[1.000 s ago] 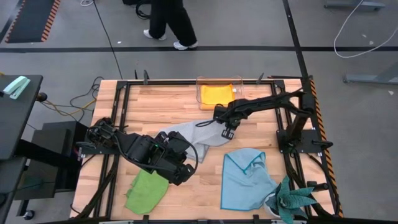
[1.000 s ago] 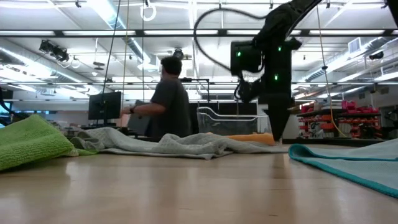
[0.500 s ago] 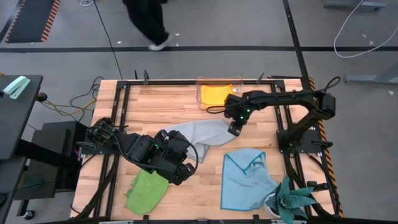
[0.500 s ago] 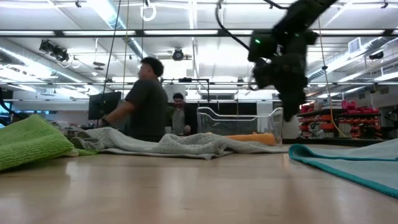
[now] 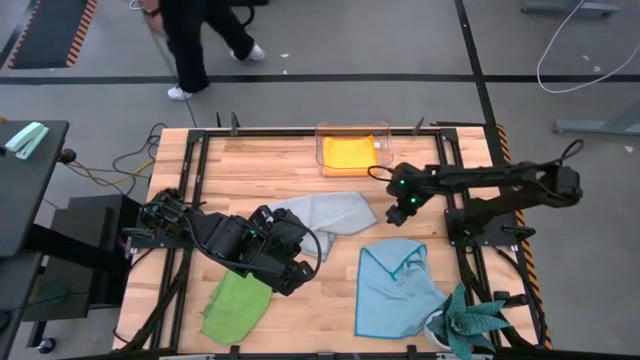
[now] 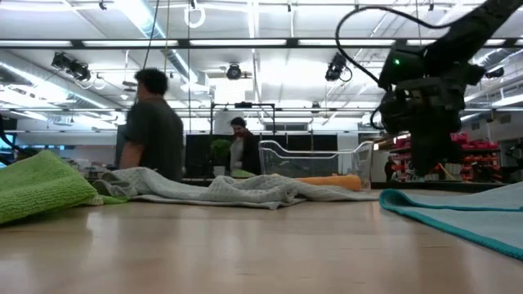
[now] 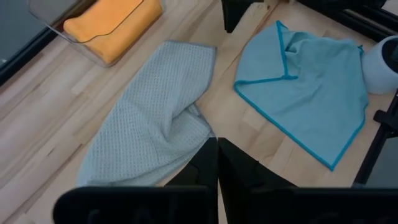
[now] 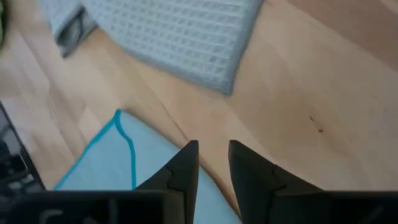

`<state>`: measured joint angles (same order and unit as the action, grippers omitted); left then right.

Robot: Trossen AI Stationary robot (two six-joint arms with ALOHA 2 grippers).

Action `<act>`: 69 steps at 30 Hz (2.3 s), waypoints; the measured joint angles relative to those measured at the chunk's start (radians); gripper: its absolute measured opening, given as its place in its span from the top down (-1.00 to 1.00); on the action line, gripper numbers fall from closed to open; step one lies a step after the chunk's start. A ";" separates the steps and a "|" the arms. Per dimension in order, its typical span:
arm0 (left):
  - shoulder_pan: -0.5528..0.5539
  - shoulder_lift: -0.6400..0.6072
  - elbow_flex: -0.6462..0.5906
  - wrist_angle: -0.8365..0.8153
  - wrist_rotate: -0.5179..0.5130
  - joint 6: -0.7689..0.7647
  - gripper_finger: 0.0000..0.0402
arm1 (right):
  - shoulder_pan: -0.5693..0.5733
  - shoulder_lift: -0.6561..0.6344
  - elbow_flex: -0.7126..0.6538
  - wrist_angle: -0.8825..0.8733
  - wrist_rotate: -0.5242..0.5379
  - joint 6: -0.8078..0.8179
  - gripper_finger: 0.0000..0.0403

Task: Fold microfiber towels
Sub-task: Fold the gray microfiber cloth

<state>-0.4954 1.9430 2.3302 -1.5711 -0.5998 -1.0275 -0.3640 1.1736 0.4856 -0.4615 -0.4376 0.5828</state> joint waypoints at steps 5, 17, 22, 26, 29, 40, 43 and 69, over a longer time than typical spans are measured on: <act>0.009 0.000 0.000 0.000 -0.016 -0.007 0.89 | -0.002 0.024 -0.057 0.138 -0.022 0.084 0.52; 0.017 0.000 0.000 0.005 -0.033 -0.008 0.93 | -0.068 0.170 -0.063 0.291 -0.046 0.124 0.52; 0.017 0.000 0.000 0.006 -0.036 -0.008 0.92 | -0.104 0.221 -0.063 0.348 -0.072 0.123 0.52; 0.016 0.000 0.000 0.006 -0.043 -0.008 0.88 | -0.106 0.250 -0.061 0.376 -0.101 0.122 0.52; 0.016 0.000 0.000 0.006 -0.049 -0.008 0.89 | -0.106 0.261 -0.060 0.388 -0.118 0.123 0.52; 0.016 0.000 0.000 0.006 -0.063 -0.008 0.91 | -0.102 0.271 -0.061 0.401 -0.118 0.171 0.50; 0.017 0.000 0.000 0.007 -0.070 -0.008 0.88 | -0.082 0.287 -0.060 0.419 -0.117 0.185 0.46; 0.064 0.002 -0.058 0.002 -0.130 -0.176 0.94 | 0.004 0.308 -0.045 0.498 -0.016 0.253 0.93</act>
<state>-0.4318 1.9446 2.2718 -1.5695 -0.7294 -1.2031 -0.3604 1.4815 0.4407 0.0366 -0.4536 0.8355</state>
